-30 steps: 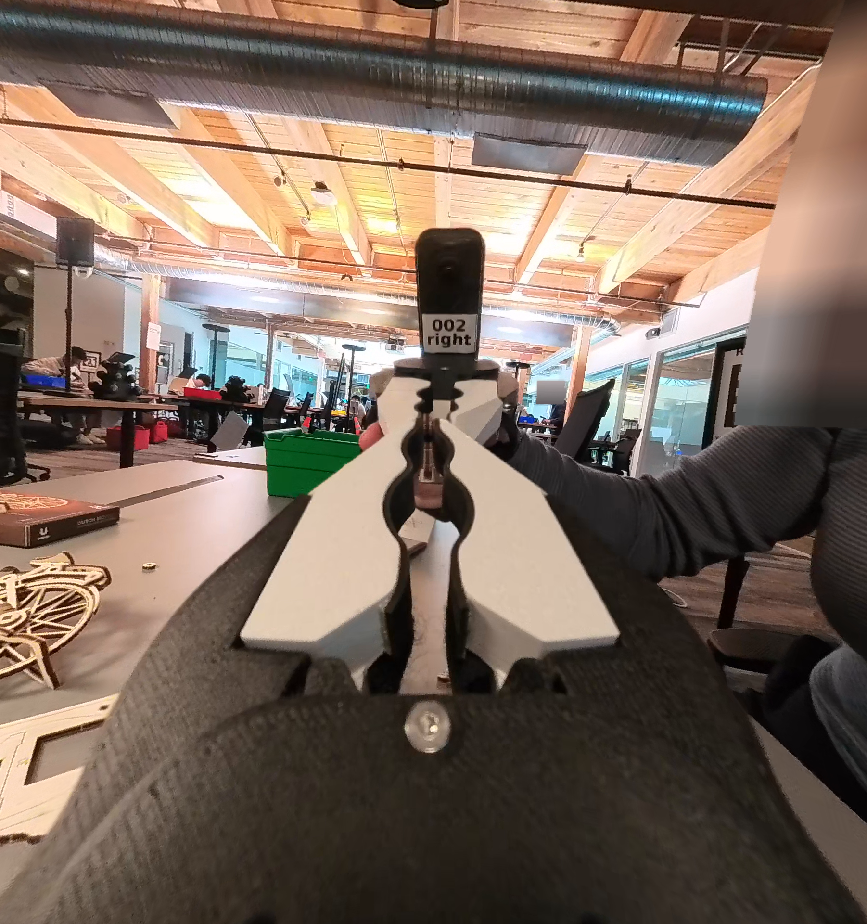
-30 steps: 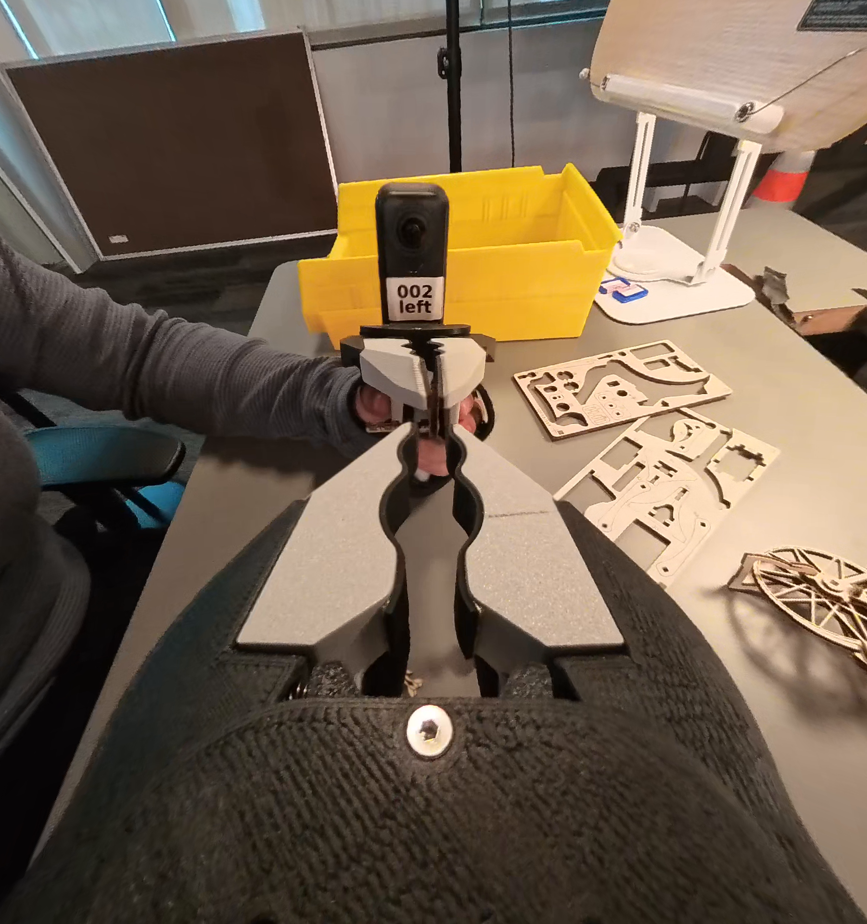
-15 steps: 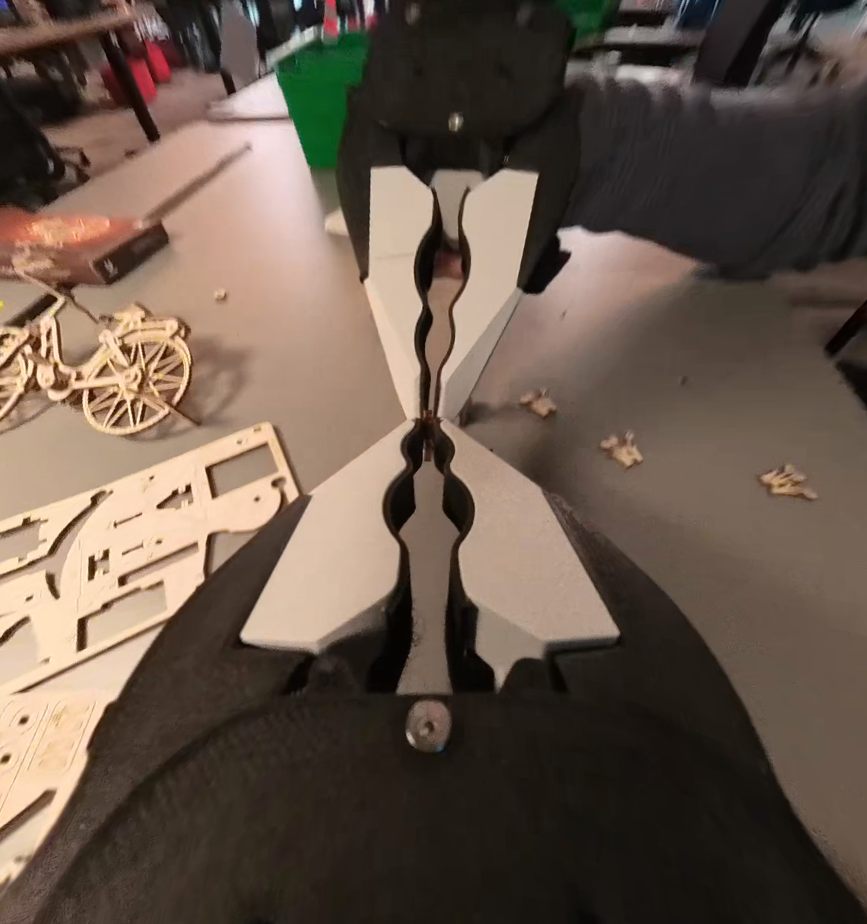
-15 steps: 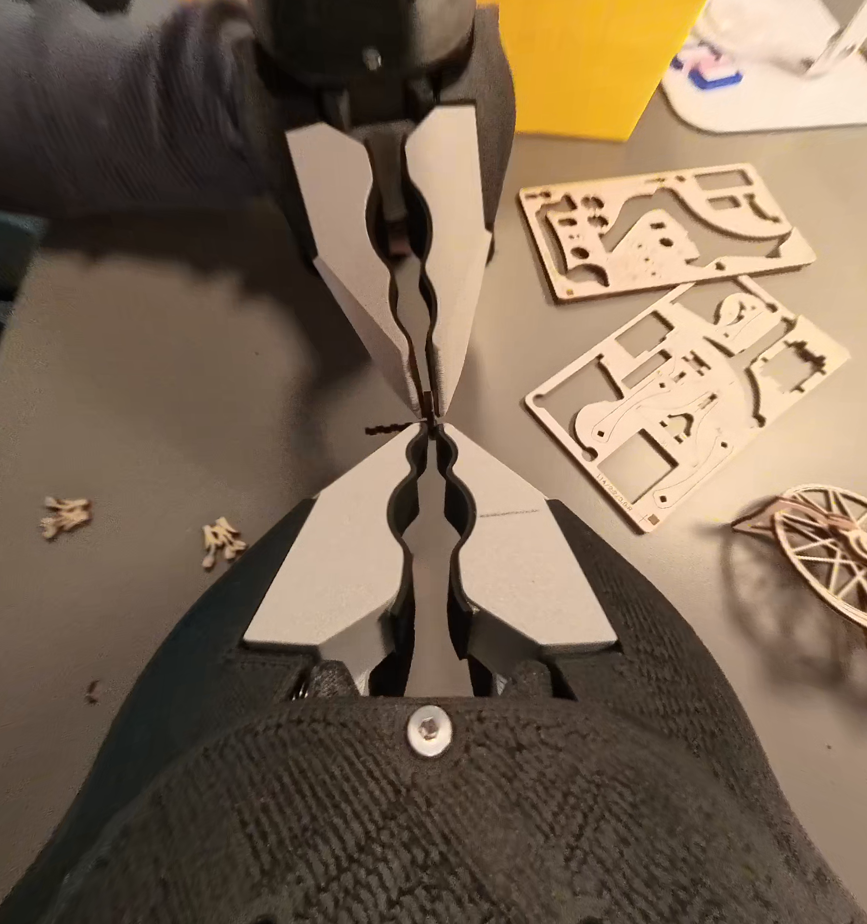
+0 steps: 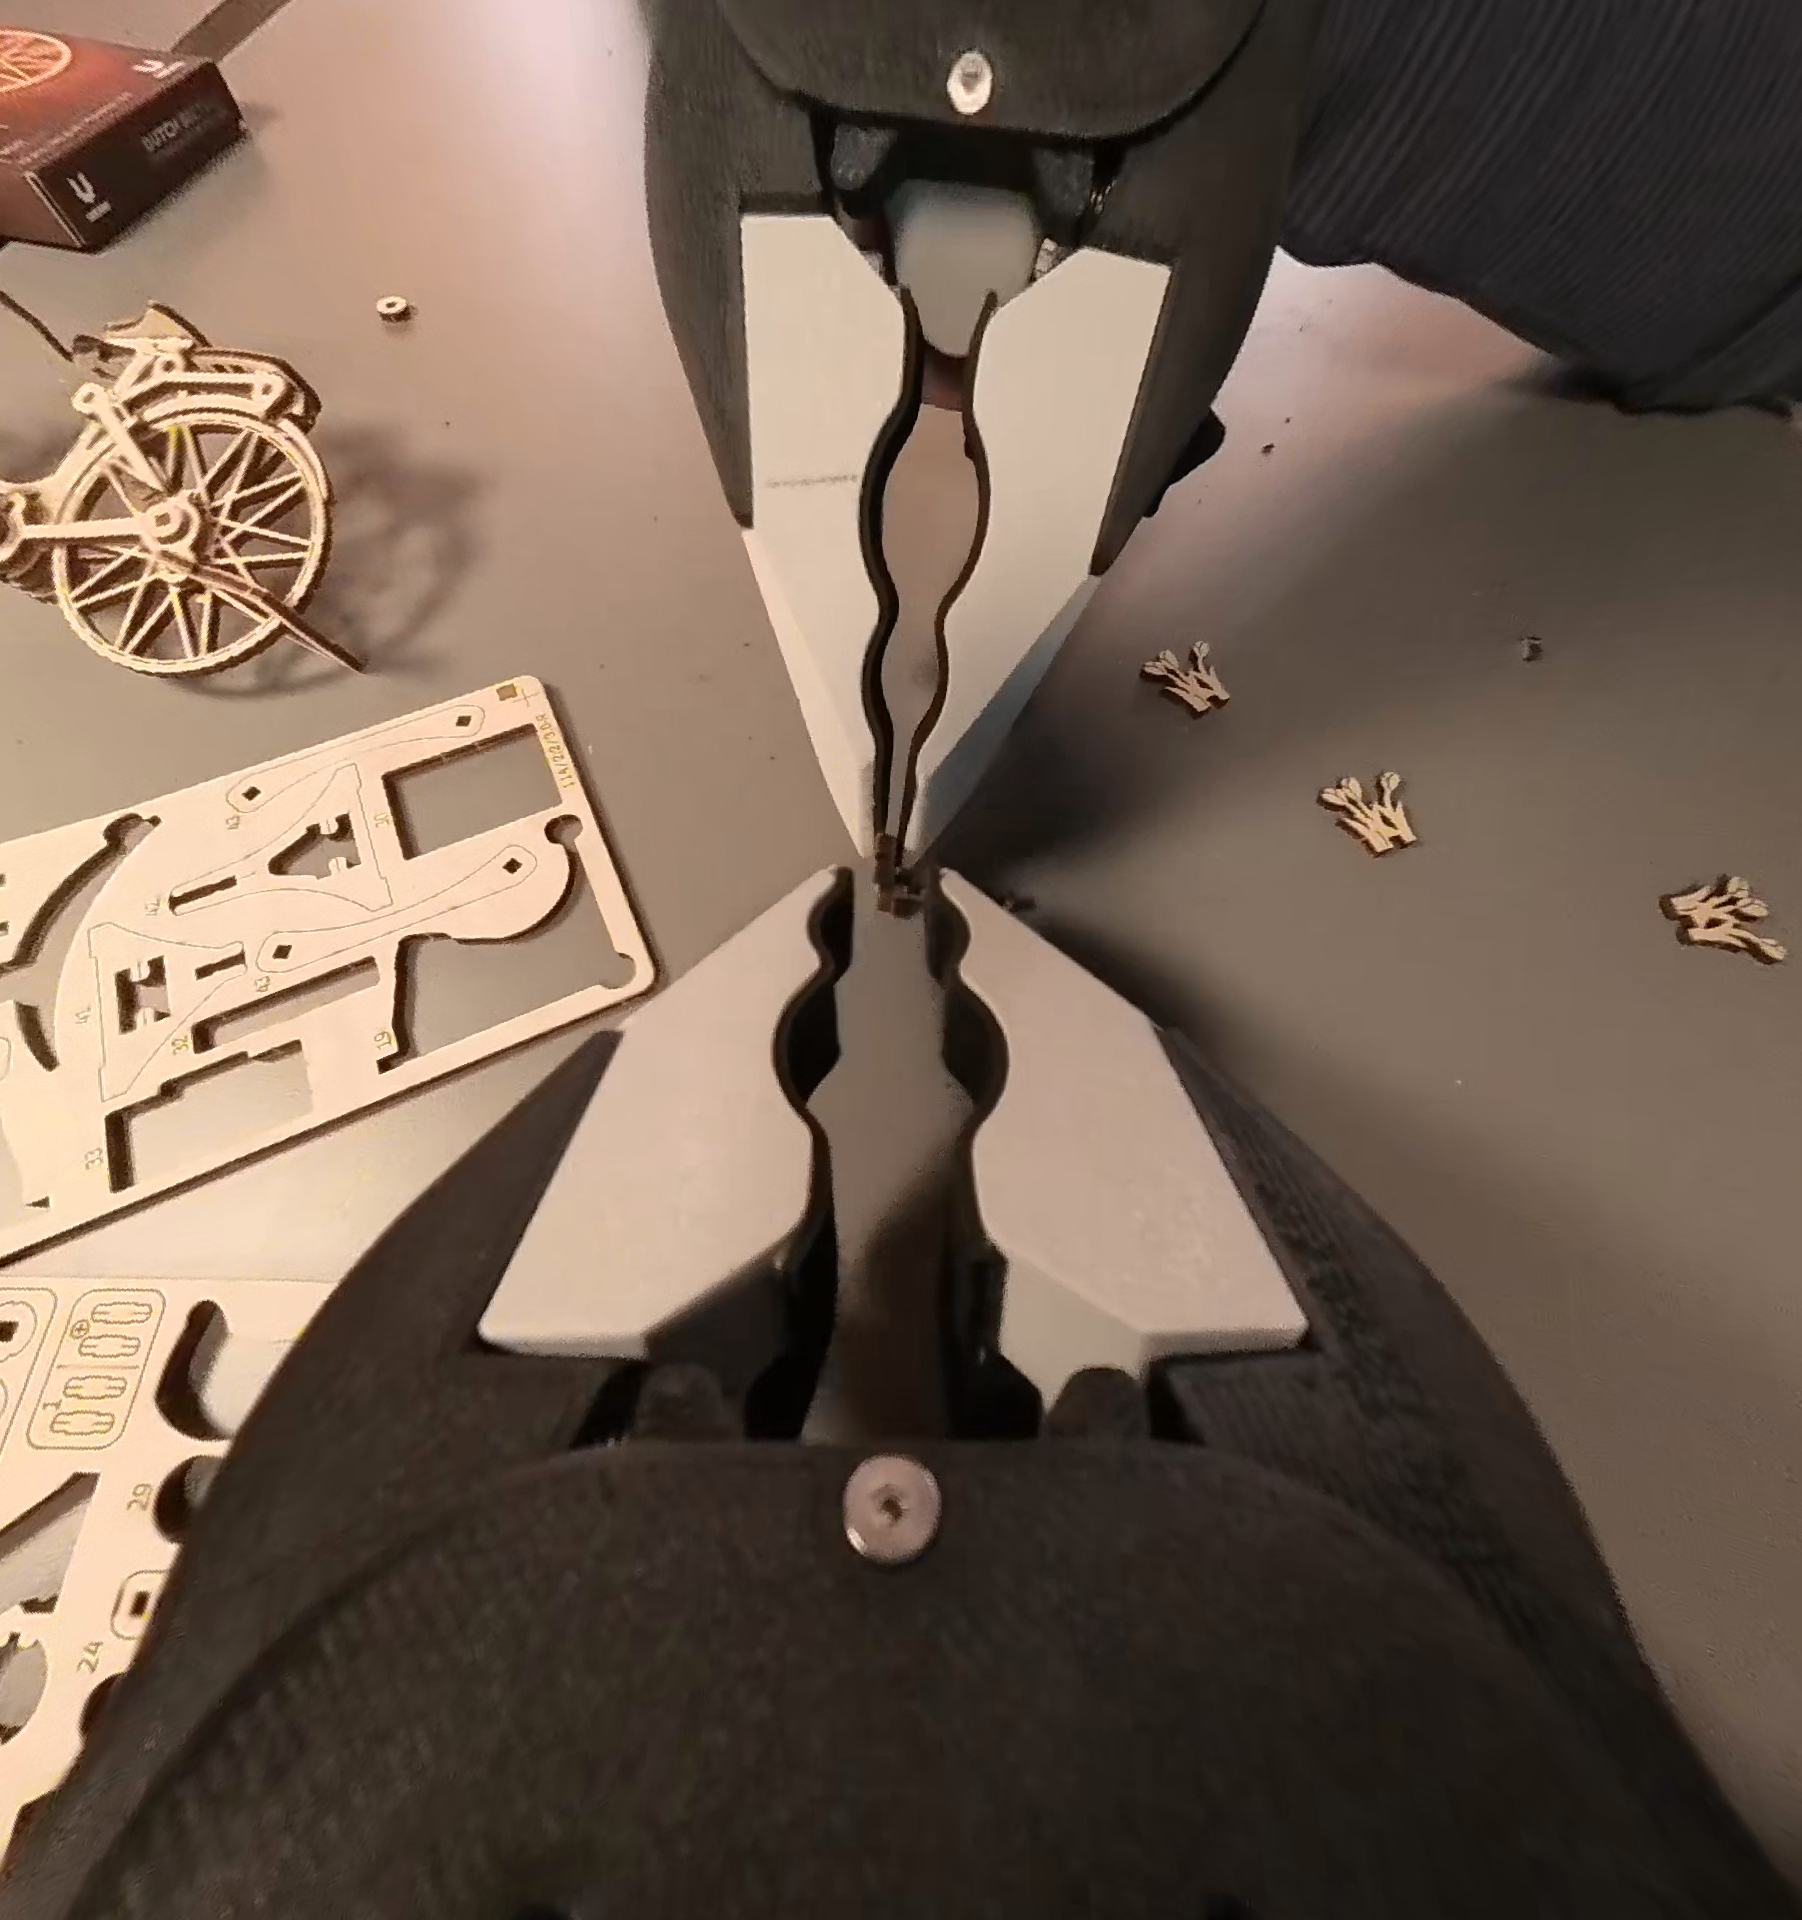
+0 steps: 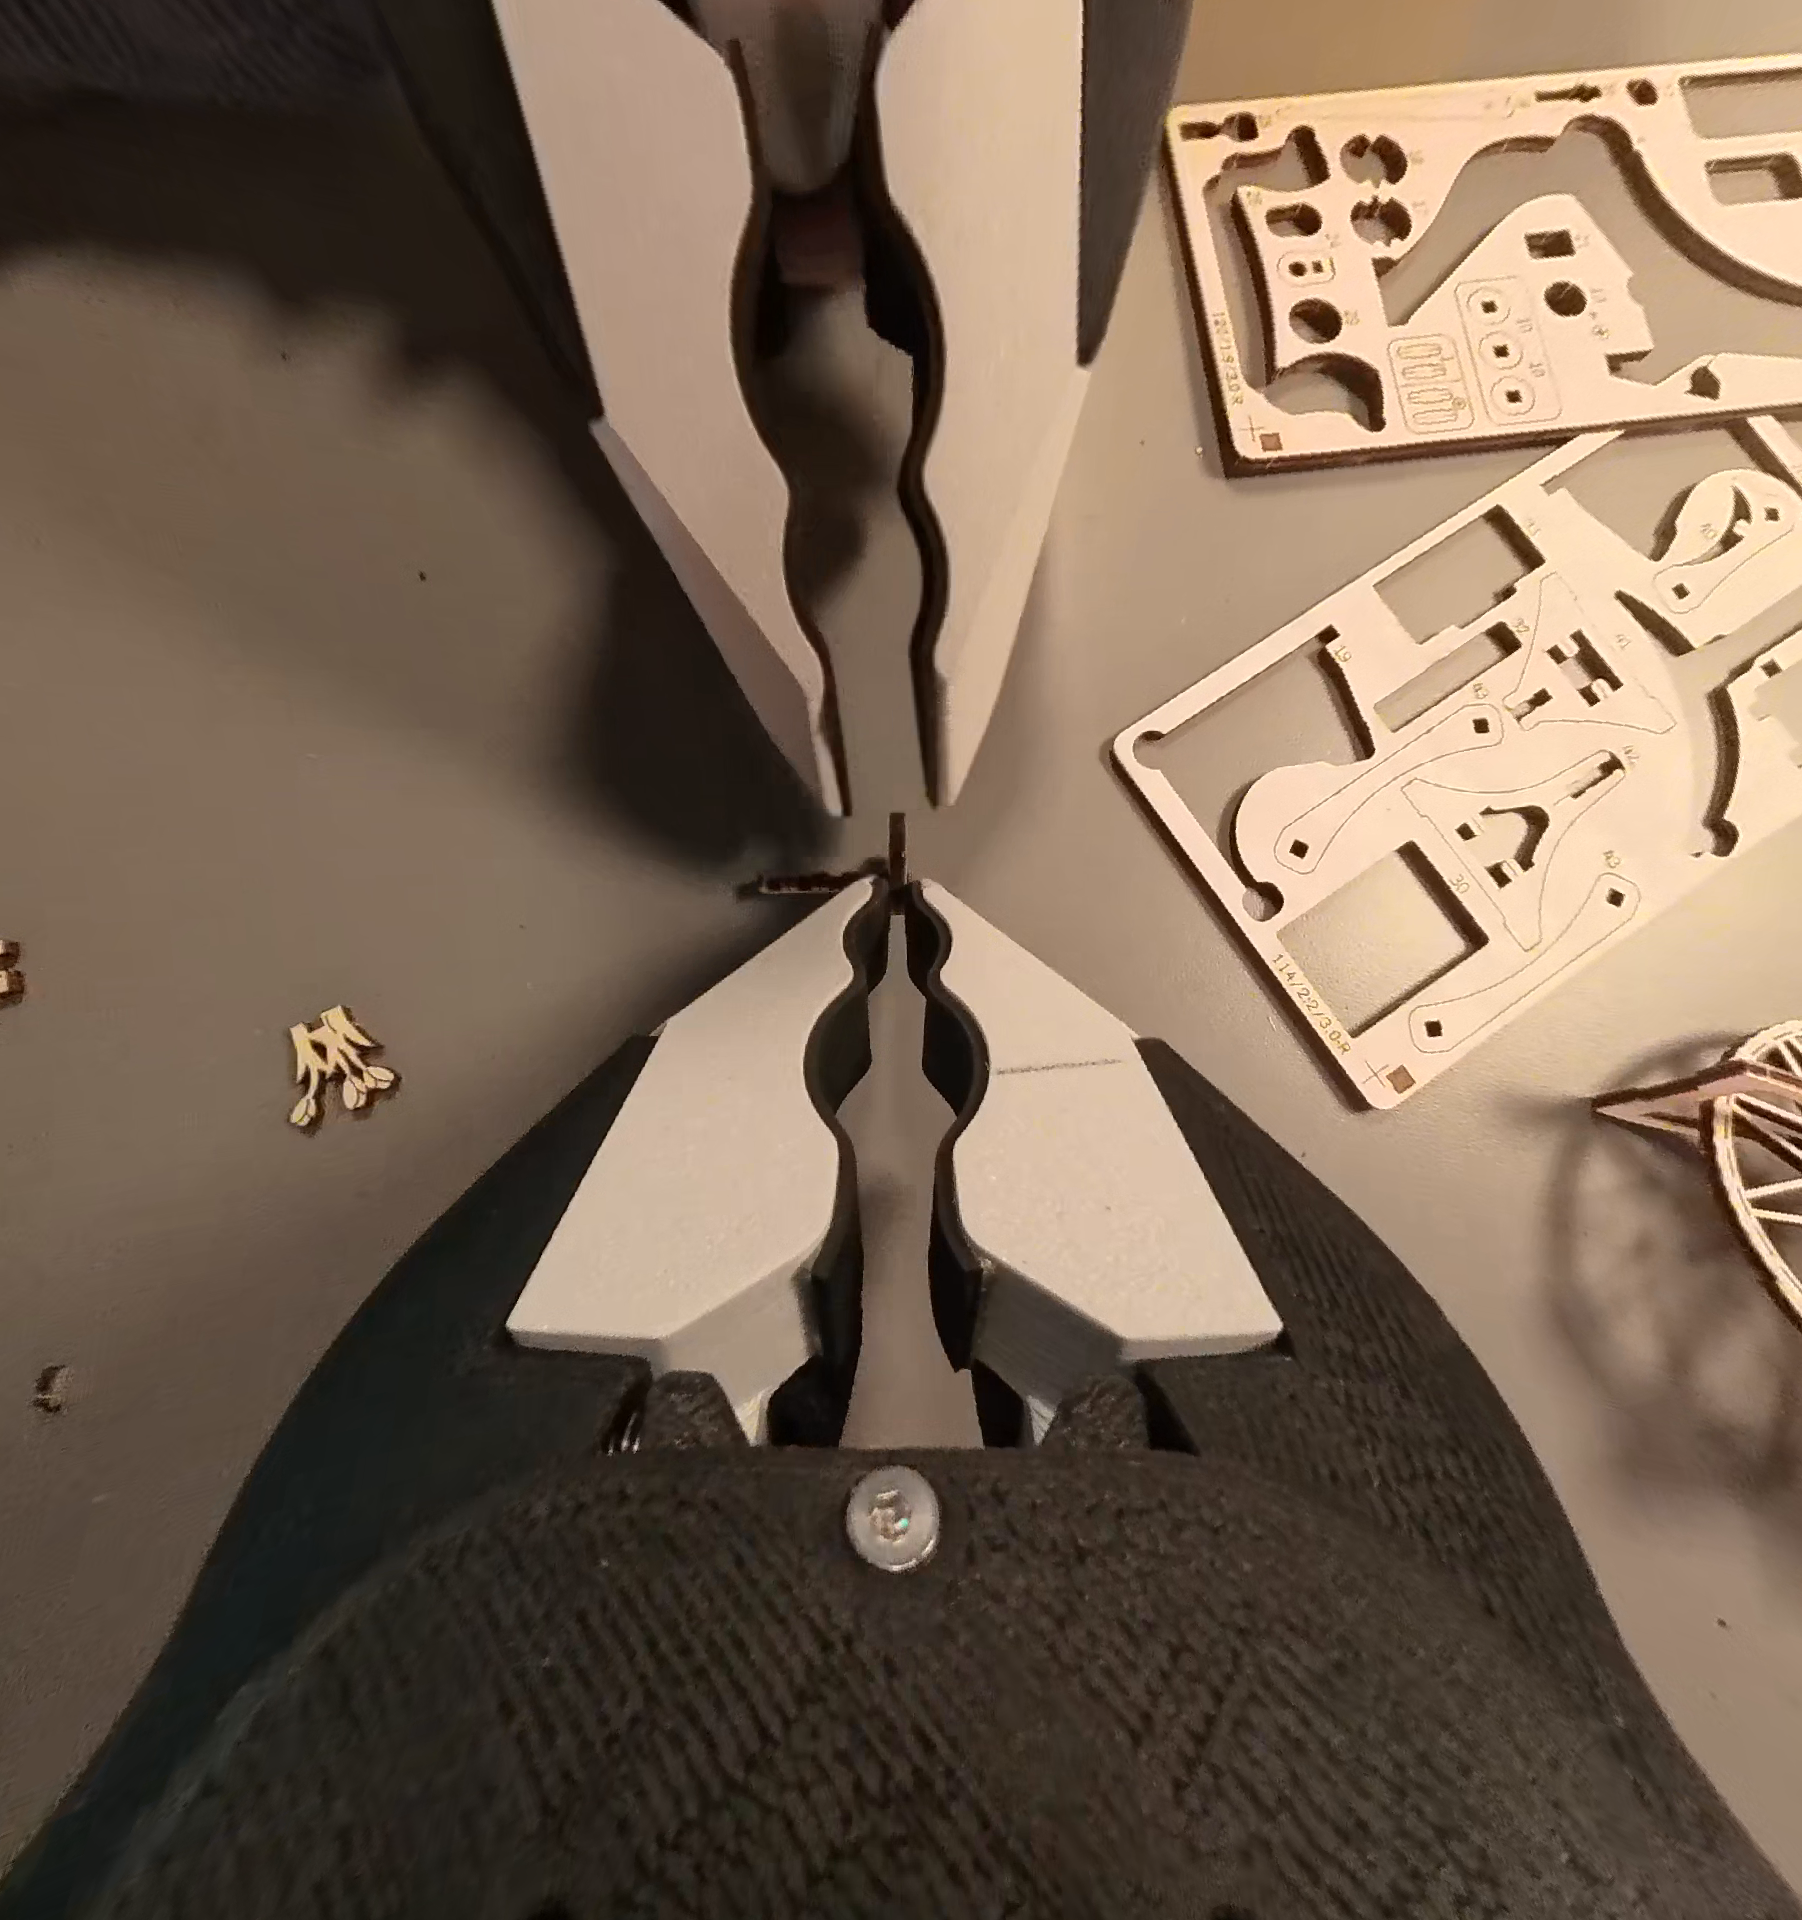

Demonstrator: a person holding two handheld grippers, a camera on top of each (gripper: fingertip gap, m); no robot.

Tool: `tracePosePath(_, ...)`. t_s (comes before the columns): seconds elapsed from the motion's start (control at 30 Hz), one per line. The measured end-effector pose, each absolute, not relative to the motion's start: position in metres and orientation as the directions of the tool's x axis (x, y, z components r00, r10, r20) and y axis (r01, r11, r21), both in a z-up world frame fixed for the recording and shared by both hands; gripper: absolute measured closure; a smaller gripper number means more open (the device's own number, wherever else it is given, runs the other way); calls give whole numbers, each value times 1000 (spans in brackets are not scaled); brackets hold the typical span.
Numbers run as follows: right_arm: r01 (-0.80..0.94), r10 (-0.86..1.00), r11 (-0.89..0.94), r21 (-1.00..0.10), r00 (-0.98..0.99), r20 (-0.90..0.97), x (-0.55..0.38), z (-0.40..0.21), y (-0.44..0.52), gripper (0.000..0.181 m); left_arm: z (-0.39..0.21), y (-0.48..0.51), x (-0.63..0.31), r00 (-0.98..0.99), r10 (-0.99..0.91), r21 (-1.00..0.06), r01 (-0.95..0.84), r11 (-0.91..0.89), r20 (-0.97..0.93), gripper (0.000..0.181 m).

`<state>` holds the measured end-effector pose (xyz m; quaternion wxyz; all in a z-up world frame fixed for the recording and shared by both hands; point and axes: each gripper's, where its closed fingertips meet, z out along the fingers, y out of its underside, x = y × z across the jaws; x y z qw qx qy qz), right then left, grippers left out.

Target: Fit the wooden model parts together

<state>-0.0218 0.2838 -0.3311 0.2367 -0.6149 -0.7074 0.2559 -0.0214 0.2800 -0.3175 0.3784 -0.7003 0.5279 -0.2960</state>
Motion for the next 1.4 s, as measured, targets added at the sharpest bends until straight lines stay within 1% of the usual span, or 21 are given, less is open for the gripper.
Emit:
tracePosePath(0.1, 747, 990, 114, -655, -141, 11, -23, -331, 283, 181, -320, 283, -22, 285, -958, -832, -528, -171, 16, 162)
tracePosePath(0.17, 748, 989, 118, -654, -146, 11, -23, -331, 283, 181, -324, 285, -22, 298, -954, -818, -545, -180, 12, 162)
tracePosePath(0.23, 746, 989, 122, -654, -149, 14, -24, -331, 283, 181, -326, 286, -21, 304, -953, -812, -553, -186, 11, 171)
tracePosePath(0.43, 744, 987, 132, -656, -160, 17, -24, -331, 282, 181, -322, 282, -17, 278, -959, -824, -532, -195, 47, 174)
tracePosePath(0.47, 743, 987, 133, -656, -163, 16, -24, -331, 282, 181, -323, 281, -16, 269, -962, -823, -533, -195, 53, 179)
tracePosePath(0.67, 737, 986, 132, -663, -168, 10, -22, -331, 281, 180, -323, 279, -15, 269, -959, -818, -530, -226, 91, 180)
tracePosePath(0.73, 728, 989, 130, -673, -146, 33, -16, -324, 286, 176, -323, 281, -14, 284, -954, -816, -527, -239, 96, 180)
tracePosePath(0.8, 685, 994, 96, -722, -100, 38, -8, -305, 290, 167, -323, 281, -15, 290, -952, -814, -527, -244, 97, 180)
tracePosePath(0.87, 646, 999, 33, -763, -47, 3, 3, -289, 289, 161, -323, 280, -15, 288, -954, -814, -533, -231, 83, 180)
tracePosePath(0.93, 658, 1000, -6, -753, -18, -24, 16, -291, 284, 160, -323, 280, -15, 285, -956, -814, -536, -223, 74, 180)
tracePosePath(1.13, 765, 1000, 3, -644, 16, 23, 33, -322, 275, 164, -324, 280, -14, 282, -958, -813, -543, -210, 60, 180)
tracePosePath(1.2, 779, 999, 13, -627, 15, 40, 33, -324, 277, 180, -324, 280, -14, 282, -958, -813, -544, -207, 55, 180)
tracePosePath(1.27, 759, 999, 22, -650, 6, 41, 28, -320, 278, 181, -324, 280, -14, 282, -958, -813, -545, -204, 52, 180)
tracePosePath(1.37, 658, 999, 18, -753, -38, -10, 5, -301, 272, 181, -324, 279, -13, 279, -959, -809, -554, -195, 39, 180)
tracePosePath(1.4, 638, 997, 22, -770, -69, -29, -3, -298, 268, 181, -324, 279, -13, 280, -960, -807, -559, -190, 33, 180)
